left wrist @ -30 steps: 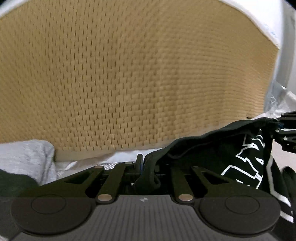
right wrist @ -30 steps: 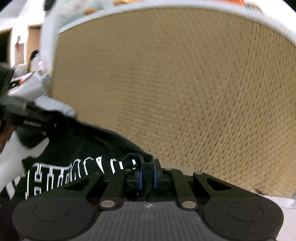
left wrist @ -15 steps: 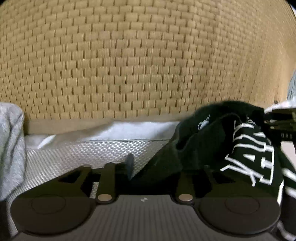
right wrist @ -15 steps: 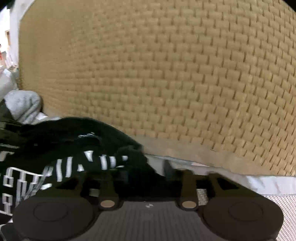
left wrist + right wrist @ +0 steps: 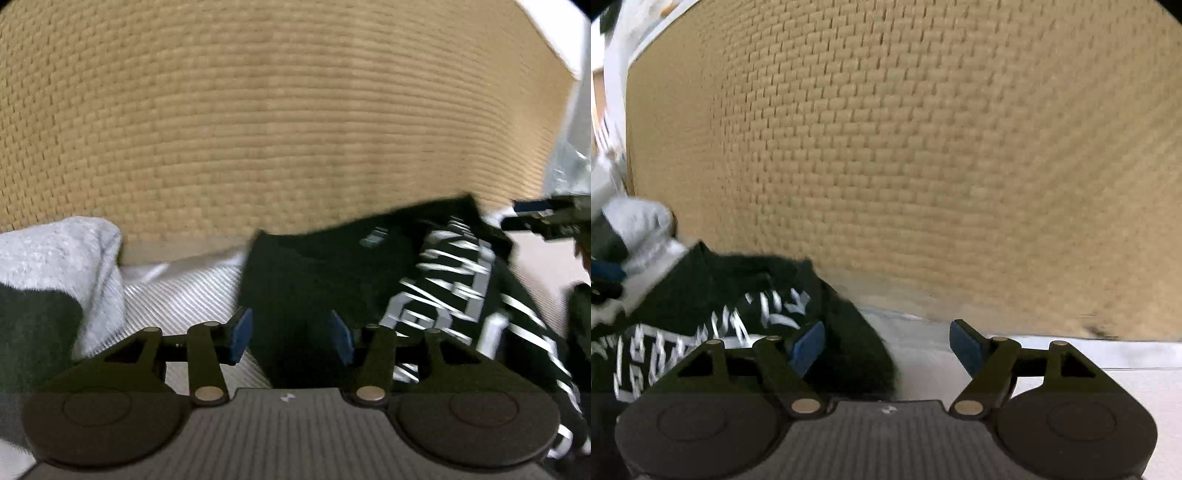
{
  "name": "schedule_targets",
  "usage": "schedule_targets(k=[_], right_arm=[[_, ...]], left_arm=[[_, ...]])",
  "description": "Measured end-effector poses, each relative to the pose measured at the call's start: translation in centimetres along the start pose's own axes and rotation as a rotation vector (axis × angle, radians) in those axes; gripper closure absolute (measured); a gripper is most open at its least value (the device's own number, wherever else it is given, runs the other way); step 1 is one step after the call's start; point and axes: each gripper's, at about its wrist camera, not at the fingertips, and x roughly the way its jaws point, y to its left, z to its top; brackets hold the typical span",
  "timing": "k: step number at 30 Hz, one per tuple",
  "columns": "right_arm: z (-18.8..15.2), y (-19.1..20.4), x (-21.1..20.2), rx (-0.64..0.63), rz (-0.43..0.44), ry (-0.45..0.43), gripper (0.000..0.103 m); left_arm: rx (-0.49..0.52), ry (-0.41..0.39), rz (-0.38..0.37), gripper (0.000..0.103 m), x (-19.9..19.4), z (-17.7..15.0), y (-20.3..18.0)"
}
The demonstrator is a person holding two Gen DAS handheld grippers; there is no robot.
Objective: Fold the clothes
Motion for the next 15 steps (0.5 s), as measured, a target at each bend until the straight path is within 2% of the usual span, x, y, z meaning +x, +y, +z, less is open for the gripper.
schedule_targets(k=[5,8,11,15], right_arm=[[-3.1,-0.2,-5.0,-0.071,0.038,0.104,0.025],[-7.3,1.7,-6.0,-0.191,0.052,0.219,0.025],[-11.4,2.7,-6.6,-0.232,0.052,0.330,0.031],[-13.9,3.6,-7.6,-0.176,0.037,0.351,0.033]], left_arm=[[0.107,0.037,-0.125,0.048,-3.6,-3.6,-5.9],[0.144,0.079,-0.142,0.047,-4.5,-6.3,-8.6],[0.167,0.122,-0.128,0.044,-5.1,-9.0,-10.5],[0.024,0.168,-0.113,0.044,-5.8,-12.2,-10.0]])
